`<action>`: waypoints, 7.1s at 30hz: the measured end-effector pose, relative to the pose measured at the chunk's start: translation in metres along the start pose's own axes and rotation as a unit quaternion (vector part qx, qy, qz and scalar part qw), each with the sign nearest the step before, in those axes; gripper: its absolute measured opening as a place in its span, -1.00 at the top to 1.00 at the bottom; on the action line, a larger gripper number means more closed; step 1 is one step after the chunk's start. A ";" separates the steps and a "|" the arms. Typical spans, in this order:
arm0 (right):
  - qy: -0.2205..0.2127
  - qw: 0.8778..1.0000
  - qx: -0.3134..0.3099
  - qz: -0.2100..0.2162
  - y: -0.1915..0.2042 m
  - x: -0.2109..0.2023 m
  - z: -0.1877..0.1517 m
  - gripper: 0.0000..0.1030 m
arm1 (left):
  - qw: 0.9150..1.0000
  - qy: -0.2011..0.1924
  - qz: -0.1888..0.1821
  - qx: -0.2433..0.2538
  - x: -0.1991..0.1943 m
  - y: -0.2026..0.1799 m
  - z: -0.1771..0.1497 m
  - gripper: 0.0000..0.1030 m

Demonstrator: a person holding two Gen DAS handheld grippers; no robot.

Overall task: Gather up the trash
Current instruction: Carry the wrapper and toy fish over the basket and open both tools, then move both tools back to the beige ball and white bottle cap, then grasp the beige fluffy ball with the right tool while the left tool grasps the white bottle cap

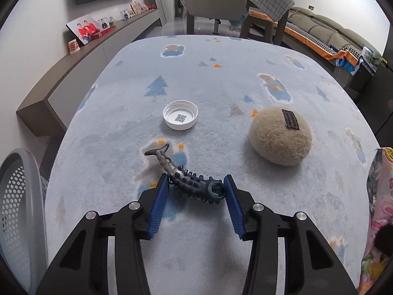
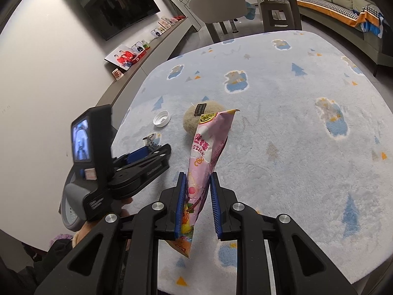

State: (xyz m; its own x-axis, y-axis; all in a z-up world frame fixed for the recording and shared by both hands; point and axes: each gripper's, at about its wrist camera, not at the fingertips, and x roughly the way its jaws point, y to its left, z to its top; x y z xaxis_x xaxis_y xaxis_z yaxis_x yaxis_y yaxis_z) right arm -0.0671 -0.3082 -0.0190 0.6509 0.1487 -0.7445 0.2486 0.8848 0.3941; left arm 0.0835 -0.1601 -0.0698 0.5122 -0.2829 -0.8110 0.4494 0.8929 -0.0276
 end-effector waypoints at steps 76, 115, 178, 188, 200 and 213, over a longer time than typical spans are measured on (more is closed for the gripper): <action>0.103 0.958 -0.247 0.105 0.305 0.156 -0.028 0.25 | 0.962 -0.025 0.177 -0.208 -0.128 0.304 -0.093 -0.34; 0.018 0.991 -0.117 -0.056 0.105 0.044 -0.013 -0.16 | 0.987 -0.066 0.088 -0.121 -0.141 0.178 -0.070 -0.65; 0.019 0.998 -0.028 -0.060 -0.026 0.109 0.103 -0.25 | 0.999 0.002 0.053 -0.012 0.005 0.031 0.022 -0.73; 0.009 0.999 0.007 -0.030 -0.041 0.087 0.114 -0.25 | 0.997 0.003 0.074 0.004 0.038 0.014 0.059 -0.73; 0.006 1.000 0.003 -0.015 -0.037 0.079 0.115 -0.25 | 0.998 0.022 0.049 -0.036 0.067 0.022 0.068 -0.53; 0.010 1.000 -0.004 -0.014 -0.030 0.081 0.117 -0.25 | 0.999 0.025 0.023 -0.018 0.048 0.014 0.056 0.25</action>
State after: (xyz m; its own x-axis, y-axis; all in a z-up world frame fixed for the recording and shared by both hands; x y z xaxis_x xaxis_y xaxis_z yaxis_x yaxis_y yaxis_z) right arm 0.0619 -0.3744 -0.0282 0.6287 0.1334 -0.7662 0.2602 0.8923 0.3689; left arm 0.1554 -0.1806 -0.0766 0.4946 -0.2238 -0.8399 0.3983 0.9172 -0.0098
